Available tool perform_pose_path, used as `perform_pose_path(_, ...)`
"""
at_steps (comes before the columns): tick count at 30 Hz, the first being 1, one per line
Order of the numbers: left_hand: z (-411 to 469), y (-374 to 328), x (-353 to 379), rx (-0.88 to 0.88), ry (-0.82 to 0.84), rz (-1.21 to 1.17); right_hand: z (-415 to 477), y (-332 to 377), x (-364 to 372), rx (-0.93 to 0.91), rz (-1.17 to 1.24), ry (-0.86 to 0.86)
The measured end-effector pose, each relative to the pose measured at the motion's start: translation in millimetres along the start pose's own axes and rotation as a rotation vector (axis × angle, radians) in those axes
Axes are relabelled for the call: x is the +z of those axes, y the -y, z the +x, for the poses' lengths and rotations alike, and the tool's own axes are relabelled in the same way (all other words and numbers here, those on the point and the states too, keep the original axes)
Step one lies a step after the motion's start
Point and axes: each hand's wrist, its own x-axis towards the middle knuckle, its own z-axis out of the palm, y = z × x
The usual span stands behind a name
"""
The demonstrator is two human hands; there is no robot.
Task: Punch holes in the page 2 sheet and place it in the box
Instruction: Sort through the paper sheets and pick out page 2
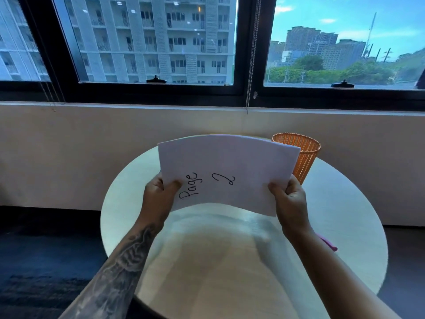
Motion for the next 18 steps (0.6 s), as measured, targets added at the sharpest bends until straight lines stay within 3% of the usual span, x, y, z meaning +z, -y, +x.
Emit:
perform_pose_path(5, -14.3, 32.5, -6.1, -0.083, -0.035, 0.086, -13.4, -34.6, -10.2, 0.136, -0.077, 0.008)
perform_pose_path(8, -18.0, 45.0, -4.8, -0.193, -0.002, -0.001, -17.2, -43.6, -11.0, 0.169, -0.103, -0.005)
perform_pose_path(13, -8.6, 40.6, -8.6, -0.109, -0.018, 0.128, -10.4, -34.7, -12.0, 0.118, -0.089, 0.004)
perform_pose_path(18, -17.1, 53.3, -7.3, -0.240, 0.035, -0.005, -18.4, -45.5, -15.5, 0.214, -0.069, 0.069)
